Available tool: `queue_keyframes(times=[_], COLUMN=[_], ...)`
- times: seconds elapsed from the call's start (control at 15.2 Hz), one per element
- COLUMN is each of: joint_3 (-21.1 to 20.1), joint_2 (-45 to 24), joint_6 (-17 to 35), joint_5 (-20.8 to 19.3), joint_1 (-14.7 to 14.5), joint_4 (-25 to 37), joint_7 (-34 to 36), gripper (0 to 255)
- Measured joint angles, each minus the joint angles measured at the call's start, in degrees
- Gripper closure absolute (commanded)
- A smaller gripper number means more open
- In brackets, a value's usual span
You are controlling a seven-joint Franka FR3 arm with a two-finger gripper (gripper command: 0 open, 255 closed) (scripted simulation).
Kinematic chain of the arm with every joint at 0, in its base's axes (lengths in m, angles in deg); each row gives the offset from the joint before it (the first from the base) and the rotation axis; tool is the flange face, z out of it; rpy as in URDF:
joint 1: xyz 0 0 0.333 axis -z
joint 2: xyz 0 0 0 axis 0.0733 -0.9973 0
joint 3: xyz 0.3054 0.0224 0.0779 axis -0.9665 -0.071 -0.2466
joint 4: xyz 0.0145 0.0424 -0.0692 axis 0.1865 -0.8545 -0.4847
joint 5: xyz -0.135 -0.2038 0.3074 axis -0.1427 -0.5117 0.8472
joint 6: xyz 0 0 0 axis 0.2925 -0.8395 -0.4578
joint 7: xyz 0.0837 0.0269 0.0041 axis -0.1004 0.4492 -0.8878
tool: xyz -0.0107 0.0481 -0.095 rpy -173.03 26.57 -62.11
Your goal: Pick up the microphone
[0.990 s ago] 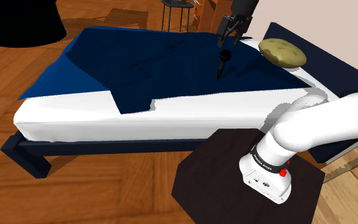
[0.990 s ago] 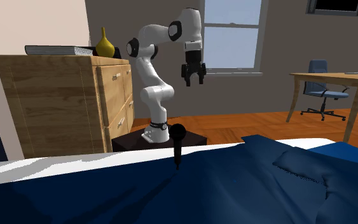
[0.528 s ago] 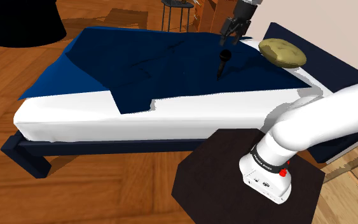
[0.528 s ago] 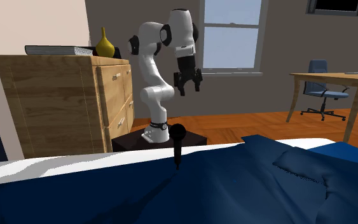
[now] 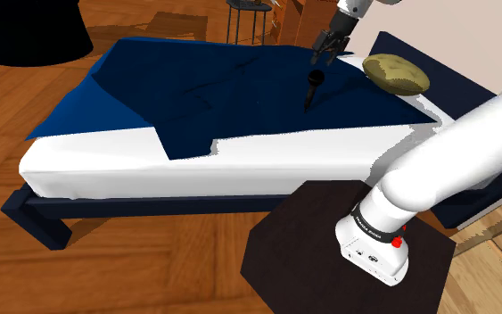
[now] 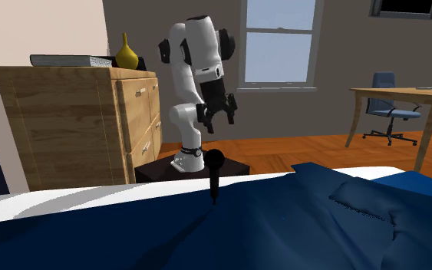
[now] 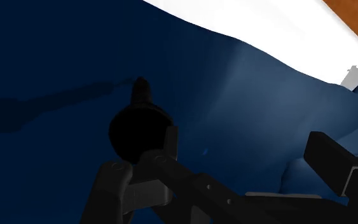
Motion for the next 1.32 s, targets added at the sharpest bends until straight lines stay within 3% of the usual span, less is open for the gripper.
queue_keyframes(times=[0.4,0.92,0.99,1.32], joint_3=[7.06,7.92,7.92,7.89], joint_2=[-13.28,-17.17,-17.38,-17.56], joint_6=[0.45,5.12,5.36,5.62], joint_5=[9.33,12.79,12.96,13.16], joint_1=[0.5,0.89,0.88,0.85], joint_4=[8.72,6.37,6.29,6.2], joint_7=[-10.76,-14.8,-14.94,-15.08], gripper=[0,0,255,255])
